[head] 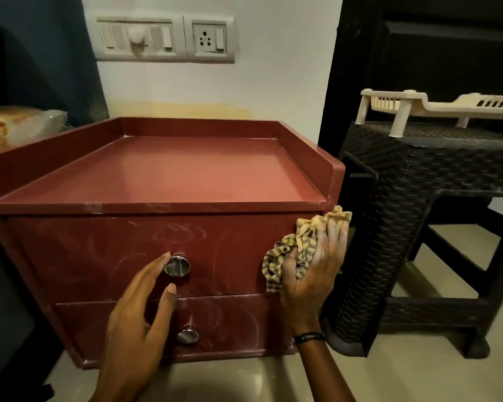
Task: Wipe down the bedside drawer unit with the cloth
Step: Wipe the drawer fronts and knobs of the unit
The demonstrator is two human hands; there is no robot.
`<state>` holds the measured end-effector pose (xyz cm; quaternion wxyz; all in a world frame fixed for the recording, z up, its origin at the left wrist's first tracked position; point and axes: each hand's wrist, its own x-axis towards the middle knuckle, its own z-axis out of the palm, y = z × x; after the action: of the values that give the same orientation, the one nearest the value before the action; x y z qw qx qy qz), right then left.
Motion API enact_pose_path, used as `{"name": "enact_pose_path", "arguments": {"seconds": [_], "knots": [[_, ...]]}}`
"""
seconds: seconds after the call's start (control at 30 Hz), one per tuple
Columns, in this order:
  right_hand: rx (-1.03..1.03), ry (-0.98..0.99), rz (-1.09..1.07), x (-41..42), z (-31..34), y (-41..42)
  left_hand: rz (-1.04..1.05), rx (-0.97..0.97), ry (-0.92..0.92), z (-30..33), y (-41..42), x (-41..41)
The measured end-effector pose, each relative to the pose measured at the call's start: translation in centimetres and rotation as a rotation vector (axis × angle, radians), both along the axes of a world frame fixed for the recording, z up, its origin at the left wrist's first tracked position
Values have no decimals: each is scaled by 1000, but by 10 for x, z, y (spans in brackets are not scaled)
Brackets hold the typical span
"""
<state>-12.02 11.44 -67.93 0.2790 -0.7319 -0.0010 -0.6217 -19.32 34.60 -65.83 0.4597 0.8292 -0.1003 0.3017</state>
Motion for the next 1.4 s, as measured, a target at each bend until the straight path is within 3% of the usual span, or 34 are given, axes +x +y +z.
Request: {"name": "enact_pose_path", "arguments": {"seconds": [0.2,0.47,0.77,1.1,1.4], "knots": [[-108,-158,-74,11,73,-7,45,11,1,-1,-1,-1],[-244,28,-34,6,-15,-23,44,38,1,3,2,-1],[-194,-95,-51,14,39,-19,37,28,-31,6,-4,-2],[-360,45,-60,8,-73,-28,52,58,-34,8,-6,-2],[-108,-35,-129,12,26,5,61,54,-39,7,-5,-2]]}}
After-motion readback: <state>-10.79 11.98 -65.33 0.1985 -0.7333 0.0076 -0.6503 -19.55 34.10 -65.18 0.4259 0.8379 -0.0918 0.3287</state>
